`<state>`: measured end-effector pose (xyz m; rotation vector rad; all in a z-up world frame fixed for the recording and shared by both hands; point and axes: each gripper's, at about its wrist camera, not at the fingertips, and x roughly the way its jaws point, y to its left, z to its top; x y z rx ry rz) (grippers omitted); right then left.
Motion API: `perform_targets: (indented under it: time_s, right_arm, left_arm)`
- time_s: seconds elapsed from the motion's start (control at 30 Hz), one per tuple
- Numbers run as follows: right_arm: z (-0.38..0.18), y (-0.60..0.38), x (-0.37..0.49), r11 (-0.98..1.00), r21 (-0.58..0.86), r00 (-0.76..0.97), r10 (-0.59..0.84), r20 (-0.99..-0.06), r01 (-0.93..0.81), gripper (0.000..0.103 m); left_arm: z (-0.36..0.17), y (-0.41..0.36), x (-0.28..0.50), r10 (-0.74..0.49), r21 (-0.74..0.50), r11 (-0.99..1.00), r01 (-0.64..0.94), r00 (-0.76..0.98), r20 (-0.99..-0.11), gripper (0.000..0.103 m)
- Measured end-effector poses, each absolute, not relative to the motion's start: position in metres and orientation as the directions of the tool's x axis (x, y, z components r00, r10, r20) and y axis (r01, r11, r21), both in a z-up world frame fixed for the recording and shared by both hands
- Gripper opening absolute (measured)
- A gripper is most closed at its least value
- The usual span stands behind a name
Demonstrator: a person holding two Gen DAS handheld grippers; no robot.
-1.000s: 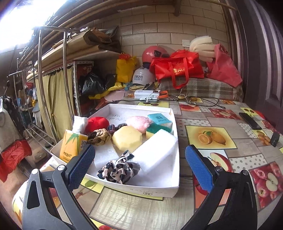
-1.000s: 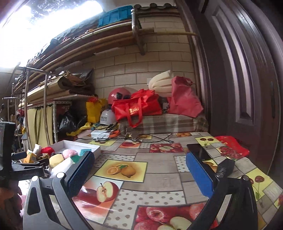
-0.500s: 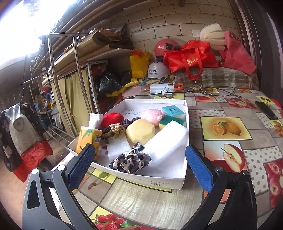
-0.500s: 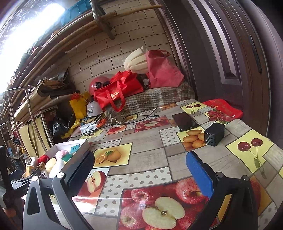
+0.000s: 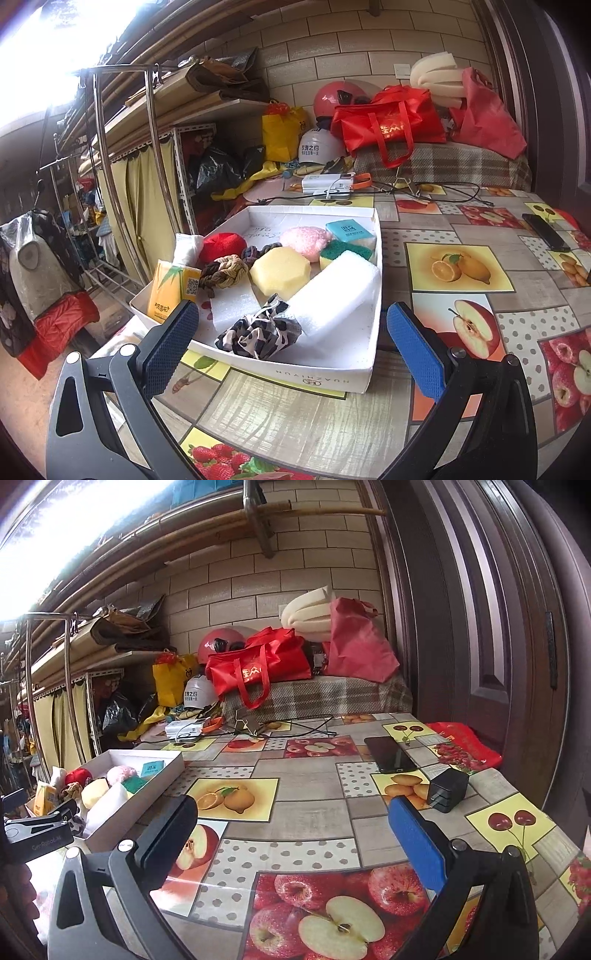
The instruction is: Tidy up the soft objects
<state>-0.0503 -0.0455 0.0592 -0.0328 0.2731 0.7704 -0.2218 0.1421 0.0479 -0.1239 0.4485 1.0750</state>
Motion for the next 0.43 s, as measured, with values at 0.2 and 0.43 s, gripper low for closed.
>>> perform_targets:
  time_s: [0.2,0.43]
  right_arm:
    - [0.0587,-0.0453,-0.0461,0.718,0.078,0.678,0.682,-0.274,-0.691,0.103]
    - [0.0591,-0.0435,-0.0504,0.713,0.055,0.678,0.686,-0.263,-0.699,0.103]
  left_arm:
    - [0.0476,0.1431,-0.2213,0.820,0.119,0.476,-0.872,0.391,-0.417,0.103]
    - [0.0466,0.1449,-0.2200,0.817,0.111,0.479,-0.871,0.395,-0.420,0.103]
